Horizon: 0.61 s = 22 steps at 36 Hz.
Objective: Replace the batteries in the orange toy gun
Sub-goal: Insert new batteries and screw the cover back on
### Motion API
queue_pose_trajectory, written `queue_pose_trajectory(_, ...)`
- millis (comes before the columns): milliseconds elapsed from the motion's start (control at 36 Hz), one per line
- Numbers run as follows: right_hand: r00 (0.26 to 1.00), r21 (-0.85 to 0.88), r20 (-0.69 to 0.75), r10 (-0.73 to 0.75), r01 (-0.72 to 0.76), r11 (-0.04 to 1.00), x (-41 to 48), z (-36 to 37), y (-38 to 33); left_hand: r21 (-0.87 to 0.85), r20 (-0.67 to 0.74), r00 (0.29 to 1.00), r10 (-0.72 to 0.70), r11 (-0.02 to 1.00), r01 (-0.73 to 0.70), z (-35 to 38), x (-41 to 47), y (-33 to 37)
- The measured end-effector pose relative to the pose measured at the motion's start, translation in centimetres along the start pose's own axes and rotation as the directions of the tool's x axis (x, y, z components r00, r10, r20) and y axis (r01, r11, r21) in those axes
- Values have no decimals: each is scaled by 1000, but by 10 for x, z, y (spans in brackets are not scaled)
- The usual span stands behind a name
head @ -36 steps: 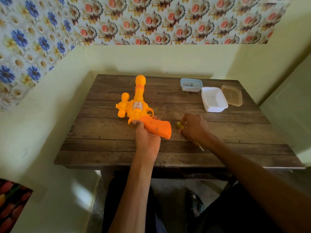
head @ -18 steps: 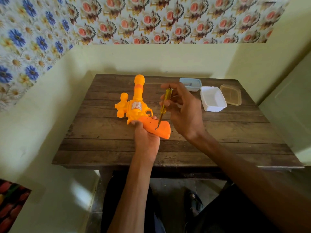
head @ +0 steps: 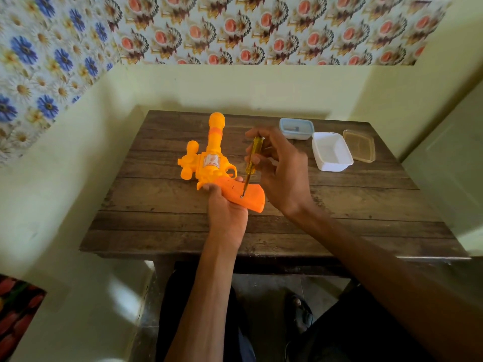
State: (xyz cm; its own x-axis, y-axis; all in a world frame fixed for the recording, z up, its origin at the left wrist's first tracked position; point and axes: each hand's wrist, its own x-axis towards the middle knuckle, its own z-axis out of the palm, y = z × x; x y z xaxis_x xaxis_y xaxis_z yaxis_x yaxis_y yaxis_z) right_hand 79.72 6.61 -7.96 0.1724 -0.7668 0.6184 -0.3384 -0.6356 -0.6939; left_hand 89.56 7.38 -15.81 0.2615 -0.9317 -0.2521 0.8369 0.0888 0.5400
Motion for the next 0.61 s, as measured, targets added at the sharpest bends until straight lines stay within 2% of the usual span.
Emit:
queue_pose_trajectory(222, 1000, -3, -8, -29, 29, 1000, -1, 2, 4, 34, -26, 1000, 0, 999, 1, -5, 3, -2)
queue_pose_trajectory(333, 1000, -83, 26, -2, 4, 997, 3, -1, 5, 27, -57, 998, -15, 999, 16, -6, 4, -3)
queue_pose_trajectory(472, 979, -353, 200, -42, 112, 929, 20, -12, -4, -11, -98, 994, -49, 999, 48, -4, 6, -3)
queue_pose_trajectory(528, 950, -422, 305, -70, 201, 884, 28, -16, -12, 12, -115, 992, -55, 998, 56, -3, 7, -2)
queue_pose_trajectory(611, 882, -523, 470, -27, 303, 797, 37, -19, -18, 26, -134, 989, -59, 998, 63, -2, 7, -2)
